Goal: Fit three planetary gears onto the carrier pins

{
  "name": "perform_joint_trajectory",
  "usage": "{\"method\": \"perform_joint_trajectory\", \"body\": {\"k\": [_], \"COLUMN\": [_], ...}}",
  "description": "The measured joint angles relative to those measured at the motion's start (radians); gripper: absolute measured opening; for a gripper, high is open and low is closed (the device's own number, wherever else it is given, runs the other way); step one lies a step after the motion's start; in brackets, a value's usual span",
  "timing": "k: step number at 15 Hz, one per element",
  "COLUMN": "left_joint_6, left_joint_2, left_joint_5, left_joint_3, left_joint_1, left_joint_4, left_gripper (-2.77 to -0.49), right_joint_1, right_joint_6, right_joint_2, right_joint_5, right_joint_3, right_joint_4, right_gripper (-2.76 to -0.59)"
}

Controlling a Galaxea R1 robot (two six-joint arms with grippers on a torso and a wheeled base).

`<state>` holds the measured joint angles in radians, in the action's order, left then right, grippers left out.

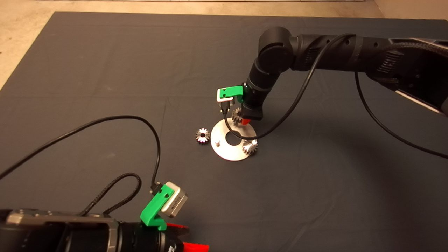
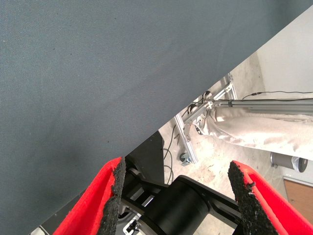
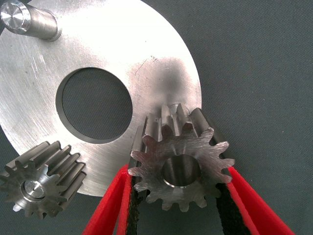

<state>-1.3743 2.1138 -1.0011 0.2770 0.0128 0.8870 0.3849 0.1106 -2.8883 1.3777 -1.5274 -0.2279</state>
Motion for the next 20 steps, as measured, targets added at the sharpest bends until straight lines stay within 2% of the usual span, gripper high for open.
{"method": "perform_joint_trajectory", "body": {"k": [5, 20], "left_joint_6": [0.000, 0.000], "left_joint_2": [0.000, 0.000], "left_joint_5": [0.002, 0.002], "left_joint_3": [0.000, 0.000], "left_joint_1": [0.000, 0.000], "left_joint_4": [0.000, 0.000], "left_gripper": [-1.80, -1.80], "right_joint_1": [0.001, 0.001], "right_joint_6": [0.000, -0.001], "right_joint_2": [-0.016, -0.018], "right_joint_5": [0.018, 0.015], "right_joint_3": [-0.003, -0.003], "right_joint_4": [-0.003, -0.006], "right_gripper": [-2.38, -2.38]}}
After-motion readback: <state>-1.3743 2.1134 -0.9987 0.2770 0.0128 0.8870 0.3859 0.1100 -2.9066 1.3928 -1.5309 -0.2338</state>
